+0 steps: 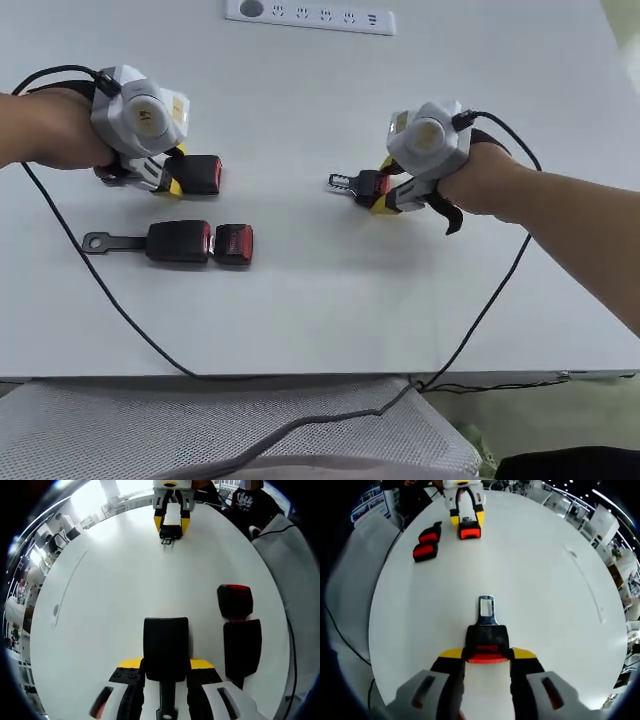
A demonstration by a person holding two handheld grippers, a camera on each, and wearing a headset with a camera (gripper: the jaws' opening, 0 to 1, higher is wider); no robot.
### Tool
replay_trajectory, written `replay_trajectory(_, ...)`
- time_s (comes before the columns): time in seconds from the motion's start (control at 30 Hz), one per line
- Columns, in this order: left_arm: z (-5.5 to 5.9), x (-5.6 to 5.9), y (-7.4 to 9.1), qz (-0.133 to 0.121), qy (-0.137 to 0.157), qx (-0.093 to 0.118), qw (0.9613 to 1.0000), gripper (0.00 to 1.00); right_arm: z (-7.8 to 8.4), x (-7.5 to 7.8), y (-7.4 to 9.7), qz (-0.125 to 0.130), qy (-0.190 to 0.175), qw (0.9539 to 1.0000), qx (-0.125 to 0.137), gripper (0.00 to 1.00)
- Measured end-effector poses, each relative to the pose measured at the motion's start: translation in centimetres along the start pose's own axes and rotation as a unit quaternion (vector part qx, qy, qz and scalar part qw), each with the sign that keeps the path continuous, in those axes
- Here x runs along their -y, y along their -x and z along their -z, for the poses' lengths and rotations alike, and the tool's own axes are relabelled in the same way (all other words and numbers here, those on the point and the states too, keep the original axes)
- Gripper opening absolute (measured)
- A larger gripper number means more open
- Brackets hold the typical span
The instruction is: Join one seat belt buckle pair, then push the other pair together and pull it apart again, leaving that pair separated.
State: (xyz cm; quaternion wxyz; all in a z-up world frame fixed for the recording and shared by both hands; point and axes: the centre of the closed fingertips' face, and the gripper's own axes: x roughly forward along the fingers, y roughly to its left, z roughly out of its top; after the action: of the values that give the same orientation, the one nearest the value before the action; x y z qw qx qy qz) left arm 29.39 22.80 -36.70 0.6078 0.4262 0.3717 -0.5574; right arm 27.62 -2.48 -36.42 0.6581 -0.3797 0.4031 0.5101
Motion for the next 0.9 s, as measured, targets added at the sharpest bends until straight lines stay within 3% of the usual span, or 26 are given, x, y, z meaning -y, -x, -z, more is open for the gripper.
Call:
replay_trajectory(0.13,0.1,-0.1,0.1,-0.004,0.001,-0.005,1.0000,0.33,-0.2,0.3,0.1,0.016,0.010,0.9998,-0.010,0.42)
replay_trajectory(0.23,0.2,-0.1,0.2,-0.011,0.027,-0.005,0.9996,0.33,-0.3,0.3,0.2,0.028,0.007,0.9996,-0.007,0.53)
replay_trajectory(0.3,0.4,0.3,0.5,-0.014,0.024,-0.004,0.9996,0.36,-0.2,0.5,0.7,0.042,-0.016,0.9990,0.003,0.55)
replay_trajectory(0.43,1.4,0.8,1.6,-0.037,0.050,0.003,0.9980,0.41,-0.3,0.1,2.2,0.063,-0.073,0.9944,0.044,0.58)
replay_trajectory(0.6,2.1,1.2,4.1,-0.077,0.112,0.042,0.9898,0.45,-1.1,-2.2,3.7,0.074,-0.109,0.9873,0.090,0.58)
replay_trajectory(0.73,3.4,3.1,4.9,-0.080,0.120,0.037,0.9889,0.50,-1.5,-4.3,4.1,0.074,-0.113,0.9858,0.100,0.59)
replay_trajectory(0.9,2.5,5.5,7.7,-0.114,0.161,0.082,0.9769,0.57,-3.9,-6.4,5.5,0.091,-0.123,0.9788,0.136,0.66)
